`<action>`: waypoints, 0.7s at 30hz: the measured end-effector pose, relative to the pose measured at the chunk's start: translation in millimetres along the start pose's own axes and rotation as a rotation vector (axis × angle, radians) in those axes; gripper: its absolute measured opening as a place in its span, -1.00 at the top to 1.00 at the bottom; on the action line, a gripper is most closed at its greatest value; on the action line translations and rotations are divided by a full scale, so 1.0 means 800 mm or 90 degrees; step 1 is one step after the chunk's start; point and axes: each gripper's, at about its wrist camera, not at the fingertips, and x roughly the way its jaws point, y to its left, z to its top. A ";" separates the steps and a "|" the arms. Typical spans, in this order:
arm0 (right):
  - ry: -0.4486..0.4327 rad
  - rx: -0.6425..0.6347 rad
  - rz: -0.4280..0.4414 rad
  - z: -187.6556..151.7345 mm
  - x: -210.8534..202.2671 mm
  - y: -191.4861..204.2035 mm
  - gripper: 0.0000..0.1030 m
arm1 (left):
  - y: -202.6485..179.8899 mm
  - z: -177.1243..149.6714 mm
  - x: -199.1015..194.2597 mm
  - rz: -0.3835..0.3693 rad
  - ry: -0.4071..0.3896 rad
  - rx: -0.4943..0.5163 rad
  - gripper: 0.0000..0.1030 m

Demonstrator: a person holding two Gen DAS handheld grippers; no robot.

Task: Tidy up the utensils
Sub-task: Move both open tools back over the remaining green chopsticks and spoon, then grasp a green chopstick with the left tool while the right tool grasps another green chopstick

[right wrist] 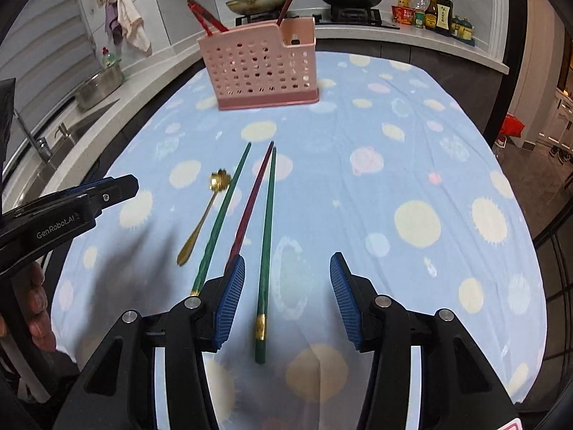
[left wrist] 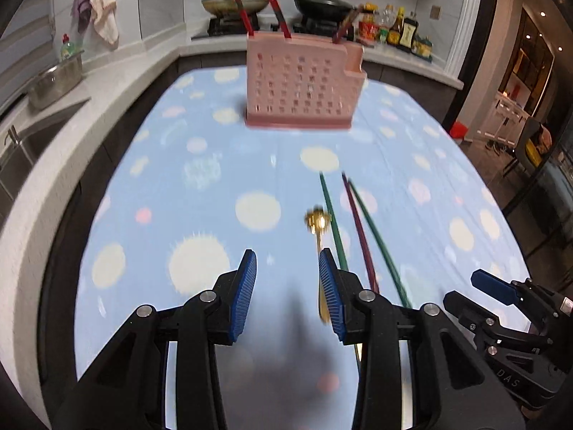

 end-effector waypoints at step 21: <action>0.073 -0.015 0.027 -0.038 0.034 0.013 0.69 | -0.039 -0.075 0.024 -0.059 0.100 0.031 0.33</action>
